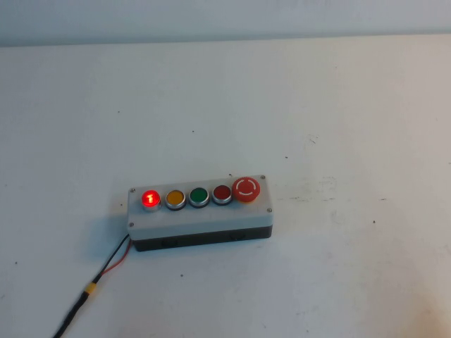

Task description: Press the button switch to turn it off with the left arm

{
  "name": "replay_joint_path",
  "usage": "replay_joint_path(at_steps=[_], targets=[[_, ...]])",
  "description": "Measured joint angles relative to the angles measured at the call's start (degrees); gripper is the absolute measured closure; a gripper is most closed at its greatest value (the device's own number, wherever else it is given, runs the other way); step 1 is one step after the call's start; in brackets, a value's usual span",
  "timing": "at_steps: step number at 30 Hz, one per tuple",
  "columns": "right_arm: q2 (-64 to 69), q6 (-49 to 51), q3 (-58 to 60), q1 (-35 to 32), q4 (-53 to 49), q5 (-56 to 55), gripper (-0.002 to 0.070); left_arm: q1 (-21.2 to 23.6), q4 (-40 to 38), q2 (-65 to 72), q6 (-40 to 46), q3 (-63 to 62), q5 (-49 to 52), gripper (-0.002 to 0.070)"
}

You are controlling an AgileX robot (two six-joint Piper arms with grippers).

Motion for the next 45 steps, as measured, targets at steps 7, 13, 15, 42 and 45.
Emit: replay_joint_path(at_steps=[7, 13, 15, 42, 45], targets=[[0.0, 0.0, 0.0, 0.0, 0.0, 0.0, 0.0692, 0.0, 0.0, 0.0, 0.0, 0.0, -0.1, 0.0677], [0.0, 0.0, 0.0, 0.0, 0.0, 0.0, 0.0692, 0.0, -3.3, 0.0, -0.7, 0.0, -2.7, 0.0677], [0.0, 0.0, 0.0, 0.0, 0.0, 0.0, 0.0692, 0.0, -8.4, 0.0, -2.6, 0.0, -5.1, 0.0677], [0.0, 0.0, 0.0, 0.0, 0.0, 0.0, 0.0692, 0.0, -24.8, 36.5, 12.2, -40.6, 35.8, 0.0677], [0.0, 0.0, 0.0, 0.0, 0.0, 0.0, 0.0692, 0.0, -24.9, 44.6, 16.1, -43.4, 37.9, 0.0677]])
